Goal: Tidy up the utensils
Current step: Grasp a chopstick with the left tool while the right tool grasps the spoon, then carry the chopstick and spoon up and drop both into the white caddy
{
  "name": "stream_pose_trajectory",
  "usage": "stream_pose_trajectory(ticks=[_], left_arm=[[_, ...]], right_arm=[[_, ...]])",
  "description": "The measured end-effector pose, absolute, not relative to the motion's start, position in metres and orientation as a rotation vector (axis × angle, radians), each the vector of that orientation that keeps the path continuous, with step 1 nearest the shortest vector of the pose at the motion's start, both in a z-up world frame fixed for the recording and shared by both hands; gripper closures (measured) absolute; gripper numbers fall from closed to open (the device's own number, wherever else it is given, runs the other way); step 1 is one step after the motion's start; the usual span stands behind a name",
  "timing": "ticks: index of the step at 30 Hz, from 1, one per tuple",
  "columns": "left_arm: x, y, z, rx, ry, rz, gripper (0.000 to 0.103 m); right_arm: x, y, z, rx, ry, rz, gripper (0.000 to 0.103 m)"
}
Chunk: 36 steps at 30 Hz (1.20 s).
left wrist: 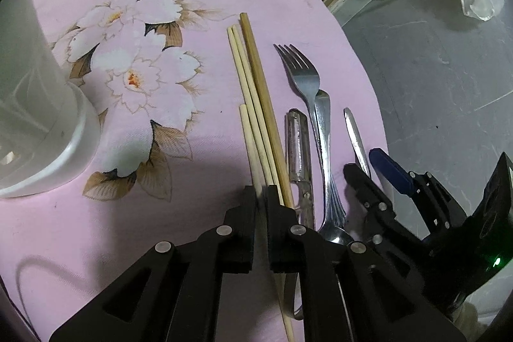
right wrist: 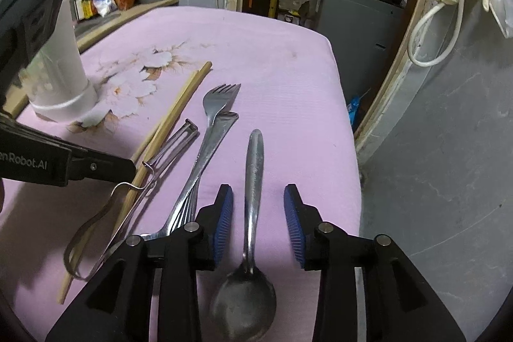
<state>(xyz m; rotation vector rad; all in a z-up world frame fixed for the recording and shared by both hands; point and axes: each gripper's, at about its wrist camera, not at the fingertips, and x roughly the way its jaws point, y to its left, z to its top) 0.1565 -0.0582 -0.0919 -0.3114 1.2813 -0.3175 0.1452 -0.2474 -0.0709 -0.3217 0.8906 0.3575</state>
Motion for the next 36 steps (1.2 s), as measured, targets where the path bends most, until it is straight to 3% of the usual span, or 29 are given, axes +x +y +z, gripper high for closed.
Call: stream_pose_trajectory(ticks=[7,10,15,23,36], left_arm=[[0.158,-0.071,-0.088,-0.233,1.302,-0.306,0.098],[0.155,-0.067,-0.089,-0.256,1.298,-0.297,0.099],[0.138,-0.063,-0.084,-0.248,1.22,-0.303,0.101],[0.096,-0.056,-0.048,-0.22,0.934,-0.331,0.101],[0.065,-0.016,0.049,-0.207,0.483,-0.287,0.101]], right_arm=[[0.143,-0.243,-0.07,-0.354,0.912,0.343,0.091],[0.143,-0.247,-0.068,-0.335,0.921,0.346,0.095],[0.138,-0.255,-0.064,-0.28,0.895,0.363,0.096],[0.108,-0.263,-0.032,-0.165,0.689,0.39,0.097],[0.092,-0.221,0.072,-0.021,0.326,0.429,0.097]])
